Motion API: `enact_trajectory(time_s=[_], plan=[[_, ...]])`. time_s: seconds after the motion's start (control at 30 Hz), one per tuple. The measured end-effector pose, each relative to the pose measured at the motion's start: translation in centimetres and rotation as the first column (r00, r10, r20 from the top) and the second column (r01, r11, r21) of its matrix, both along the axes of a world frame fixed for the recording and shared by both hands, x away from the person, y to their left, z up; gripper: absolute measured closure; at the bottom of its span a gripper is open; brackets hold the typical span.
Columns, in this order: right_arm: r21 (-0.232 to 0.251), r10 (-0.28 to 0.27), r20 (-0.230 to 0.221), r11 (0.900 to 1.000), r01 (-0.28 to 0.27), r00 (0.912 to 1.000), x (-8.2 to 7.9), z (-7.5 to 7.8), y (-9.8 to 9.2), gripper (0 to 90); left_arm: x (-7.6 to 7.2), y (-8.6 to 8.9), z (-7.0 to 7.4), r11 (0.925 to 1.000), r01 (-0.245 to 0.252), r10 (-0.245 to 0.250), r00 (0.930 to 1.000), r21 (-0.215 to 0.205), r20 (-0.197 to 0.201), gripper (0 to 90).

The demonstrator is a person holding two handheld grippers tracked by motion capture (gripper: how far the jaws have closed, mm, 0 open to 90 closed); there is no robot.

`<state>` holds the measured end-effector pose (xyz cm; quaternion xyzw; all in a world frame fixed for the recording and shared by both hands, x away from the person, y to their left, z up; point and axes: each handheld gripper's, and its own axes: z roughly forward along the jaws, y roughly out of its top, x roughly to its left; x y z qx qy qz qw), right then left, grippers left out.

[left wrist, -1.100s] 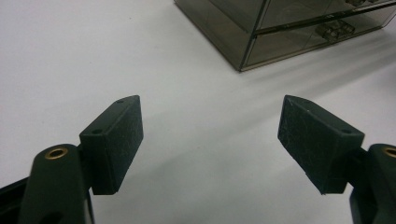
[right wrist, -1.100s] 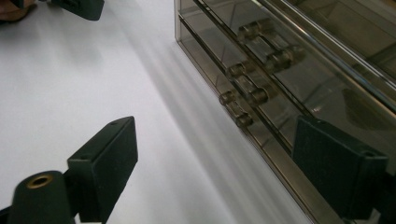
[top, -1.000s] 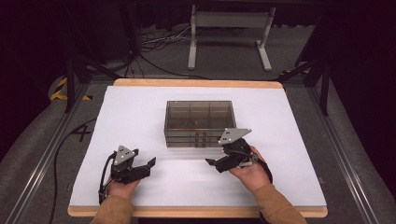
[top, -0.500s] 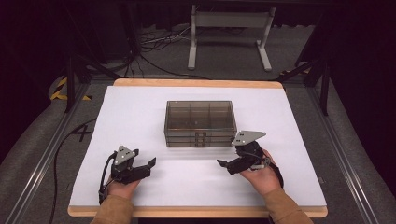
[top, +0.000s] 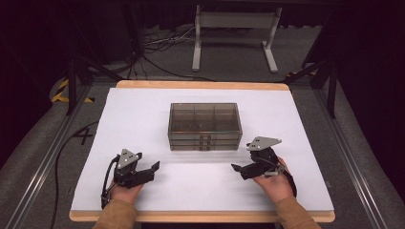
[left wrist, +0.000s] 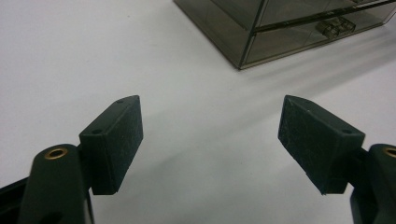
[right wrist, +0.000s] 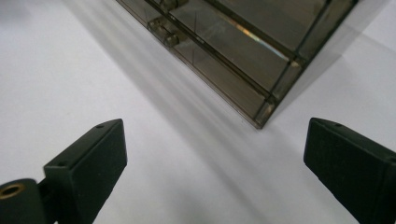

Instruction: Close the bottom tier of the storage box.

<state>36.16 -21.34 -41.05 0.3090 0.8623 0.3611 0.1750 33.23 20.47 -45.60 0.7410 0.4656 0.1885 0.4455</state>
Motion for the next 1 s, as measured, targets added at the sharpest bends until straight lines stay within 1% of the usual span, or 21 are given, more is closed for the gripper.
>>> enact_trajectory(time_s=[0.33,0.43,0.5,0.6,0.83,1.0], plan=[[0.010,-0.029,-0.007,1.000,0.029,0.9996,-0.3,-1.4,-1.2,4.8,0.0,-0.1,0.0,1.0000,0.002,-0.002,1.0000,0.005,0.003,22.8],[0.009,-0.027,-0.009,1.000,0.027,0.9996,-0.4,-1.8,-1.3,4.7,0.0,-0.1,0.0,1.0000,0.003,-0.003,1.0000,0.006,0.003,22.8],[0.005,-0.031,-0.009,1.000,0.031,0.9995,-0.5,-1.9,-1.4,4.7,0.0,-0.1,0.0,1.0000,0.003,-0.003,1.0000,0.006,0.000,22.8],[0.014,-0.033,-0.011,0.999,0.033,0.9994,-0.5,-2.0,-1.5,4.7,0.0,-0.1,0.0,1.0000,0.004,-0.004,1.0000,0.007,0.000,22.9],[0.001,-0.047,-0.037,0.999,0.047,0.9982,-0.5,-3.0,-1.7,4.7,0.1,-0.2,0.0,0.9999,0.004,-0.005,1.0000,0.011,0.003,22.9],[-0.014,-0.061,-0.057,0.998,0.060,0.9965,-0.5,-3.4,-1.6,4.7,0.1,-0.2,0.0,0.9999,0.004,-0.004,1.0000,0.009,0.001,22.9]])
